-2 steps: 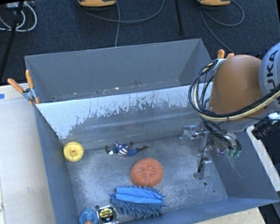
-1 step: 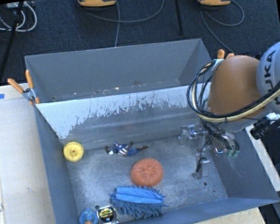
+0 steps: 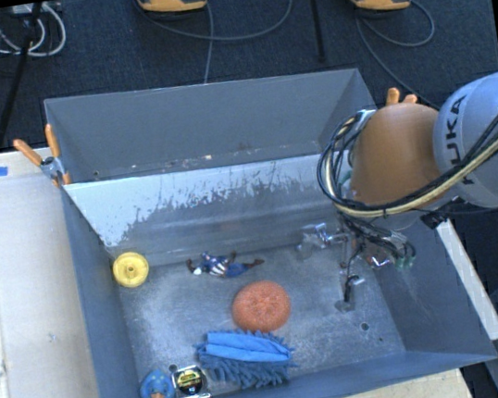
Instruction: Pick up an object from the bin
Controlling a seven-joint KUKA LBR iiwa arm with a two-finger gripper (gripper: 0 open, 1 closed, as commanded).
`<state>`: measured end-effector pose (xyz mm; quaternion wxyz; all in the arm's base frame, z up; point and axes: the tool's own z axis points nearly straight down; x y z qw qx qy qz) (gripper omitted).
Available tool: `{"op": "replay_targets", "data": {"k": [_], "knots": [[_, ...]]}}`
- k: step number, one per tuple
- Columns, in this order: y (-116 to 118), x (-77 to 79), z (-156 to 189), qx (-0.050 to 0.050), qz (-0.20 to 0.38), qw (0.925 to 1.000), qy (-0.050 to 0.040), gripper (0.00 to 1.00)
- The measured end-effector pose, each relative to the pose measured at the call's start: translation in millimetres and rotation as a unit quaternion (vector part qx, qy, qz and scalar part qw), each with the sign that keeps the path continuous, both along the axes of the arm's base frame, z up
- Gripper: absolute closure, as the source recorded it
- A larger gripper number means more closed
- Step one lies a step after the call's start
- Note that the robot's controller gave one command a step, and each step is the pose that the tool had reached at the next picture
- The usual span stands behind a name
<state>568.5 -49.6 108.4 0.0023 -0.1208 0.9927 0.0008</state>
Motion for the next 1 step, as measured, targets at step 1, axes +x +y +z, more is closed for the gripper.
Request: {"op": "replay_targets", "data": {"k": [1], "knots": [[18.3,0.1,-18.0,-0.001,-0.003,1.0000,0.0029,0.00]]}}
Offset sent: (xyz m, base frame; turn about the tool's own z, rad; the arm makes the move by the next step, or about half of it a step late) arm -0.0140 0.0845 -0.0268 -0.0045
